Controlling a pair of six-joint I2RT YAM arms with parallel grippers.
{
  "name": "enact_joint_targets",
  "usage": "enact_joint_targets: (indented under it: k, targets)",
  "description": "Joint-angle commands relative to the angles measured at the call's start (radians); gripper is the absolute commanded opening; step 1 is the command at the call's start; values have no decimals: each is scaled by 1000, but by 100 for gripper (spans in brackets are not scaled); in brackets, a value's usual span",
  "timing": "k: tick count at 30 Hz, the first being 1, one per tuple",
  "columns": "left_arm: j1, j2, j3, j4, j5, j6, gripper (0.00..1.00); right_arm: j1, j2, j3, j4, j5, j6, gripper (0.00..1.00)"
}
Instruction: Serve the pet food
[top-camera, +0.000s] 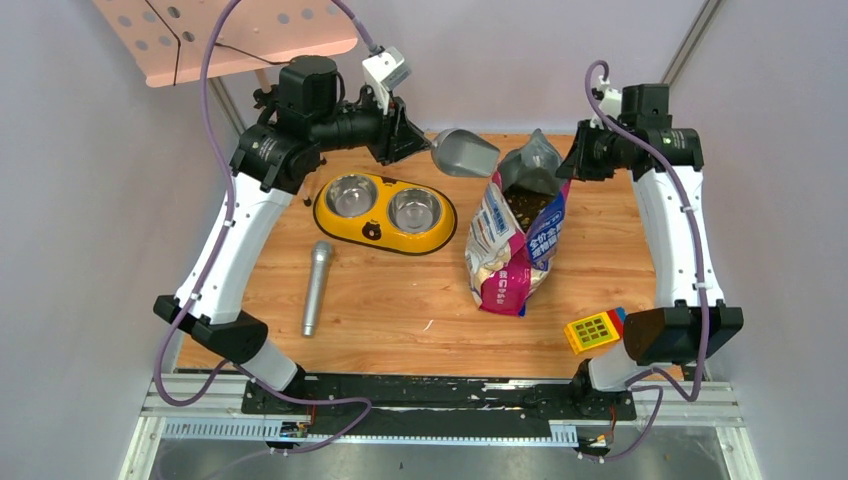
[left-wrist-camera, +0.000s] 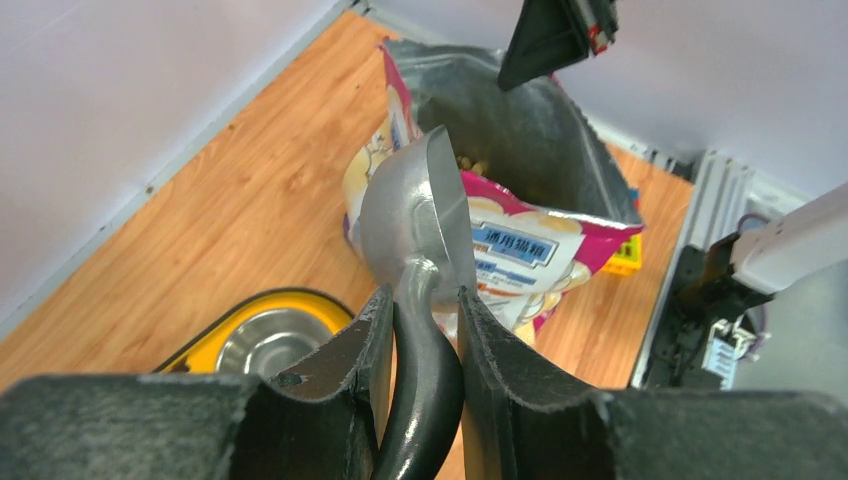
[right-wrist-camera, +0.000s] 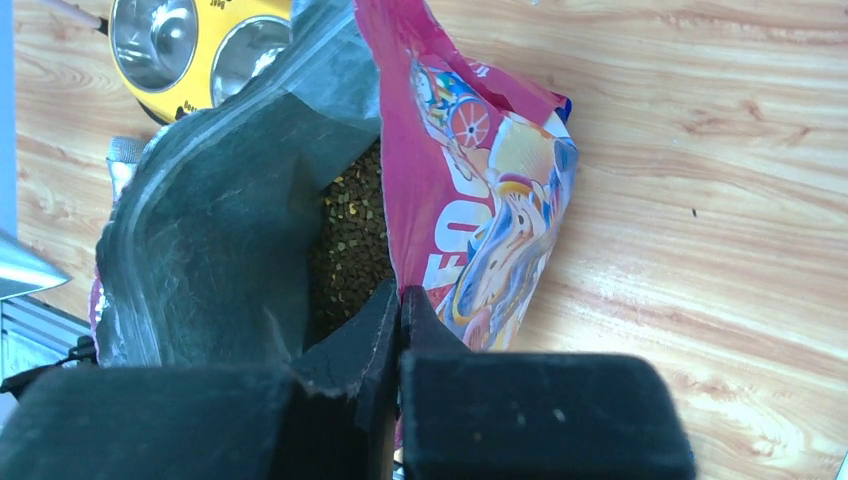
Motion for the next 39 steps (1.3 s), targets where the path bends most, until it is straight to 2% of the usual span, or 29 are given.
enact_joint_targets:
  k: [1, 11, 14, 19, 24, 28, 32, 35, 39]
  targets:
    - [-5, -93, -31, -17, -70, 118, 0, 71, 52, 188, 69, 20, -39, 0]
    - [-5, -130, -25, -25, -54, 119, 0, 254, 154, 466, 90, 14, -140, 0]
    - [-5, -114, -10, -40, -43, 139, 0, 285, 149, 457, 91, 1, -145, 0]
    - [-15, -23, 46, -165, -54, 164, 0, 329, 139, 433, 100, -5, -164, 0]
    - [-52, 53, 63, -180, -80, 235, 0, 361, 141, 436, 105, 0, -165, 0]
    - [-140, 122, 91, -232, -198, 330, 0, 397, 142, 429, 114, 31, -160, 0]
    - [-186, 179, 69, -180, -354, 260, 0, 412, 134, 416, 123, 55, -147, 0]
    - [-209, 234, 85, -159, -524, 175, 0, 416, 123, 392, 128, 81, -139, 0]
    - [-215, 303, 128, -197, -588, 65, 0, 416, 95, 327, 146, 125, -101, 0]
